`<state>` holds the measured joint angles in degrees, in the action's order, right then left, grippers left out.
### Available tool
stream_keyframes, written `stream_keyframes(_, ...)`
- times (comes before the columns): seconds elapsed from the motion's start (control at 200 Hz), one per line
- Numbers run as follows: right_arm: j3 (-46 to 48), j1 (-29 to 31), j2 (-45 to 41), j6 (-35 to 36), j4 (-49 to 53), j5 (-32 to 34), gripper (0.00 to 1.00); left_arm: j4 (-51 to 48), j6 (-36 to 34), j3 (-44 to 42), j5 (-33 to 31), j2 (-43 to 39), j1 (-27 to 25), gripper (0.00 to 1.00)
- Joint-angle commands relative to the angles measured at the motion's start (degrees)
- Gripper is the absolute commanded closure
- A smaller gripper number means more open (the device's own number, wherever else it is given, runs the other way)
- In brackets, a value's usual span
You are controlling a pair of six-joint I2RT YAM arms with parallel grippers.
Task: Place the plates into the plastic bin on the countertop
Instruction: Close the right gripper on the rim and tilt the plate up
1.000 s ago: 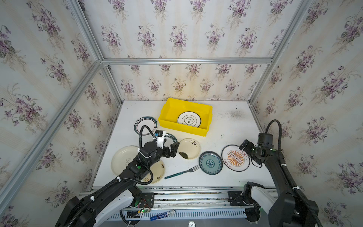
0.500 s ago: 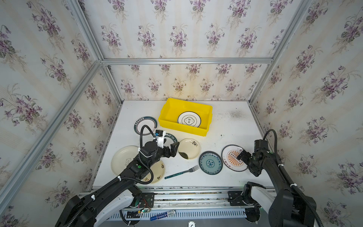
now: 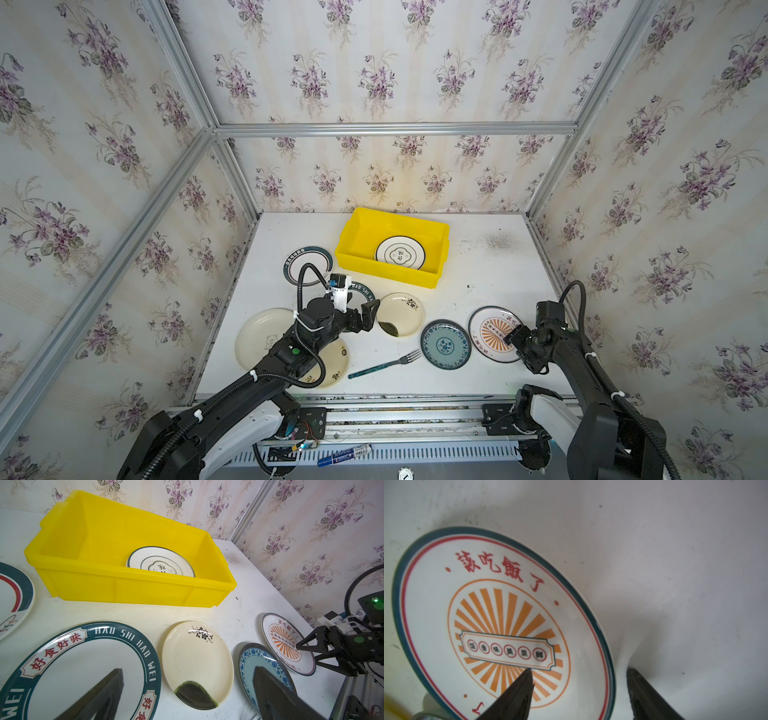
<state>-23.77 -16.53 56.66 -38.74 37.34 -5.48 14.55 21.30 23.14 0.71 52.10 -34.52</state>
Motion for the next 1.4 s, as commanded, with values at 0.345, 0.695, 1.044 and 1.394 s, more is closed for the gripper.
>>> stream_keyframes(0.345, 6.92, 0.01, -6.05, -6.43, -6.65, -4.52, 0.54, 0.4, -1.52, -0.02, -0.96, -1.82, 0.07, 0.0)
stream_keyframes(0.695, 8.59, 0.01, -4.41, -7.83, -10.48, -6.81, 0.71, 0.31, -1.81, 0.04, -1.06, -1.82, 0.07, 0.0)
stream_keyframes(1.044, 9.33, 0.01, -5.95, -8.62, -10.63, -6.3, 0.9, 0.38, -1.7, -0.02, -1.11, -2.26, 0.07, 0.0)
stream_keyframes(1.394, 9.4, 0.01, -8.64, -9.73, -11.42, -6.48, 1.0, 0.23, -1.62, -0.07, -0.8, -2.44, 0.07, 0.0)
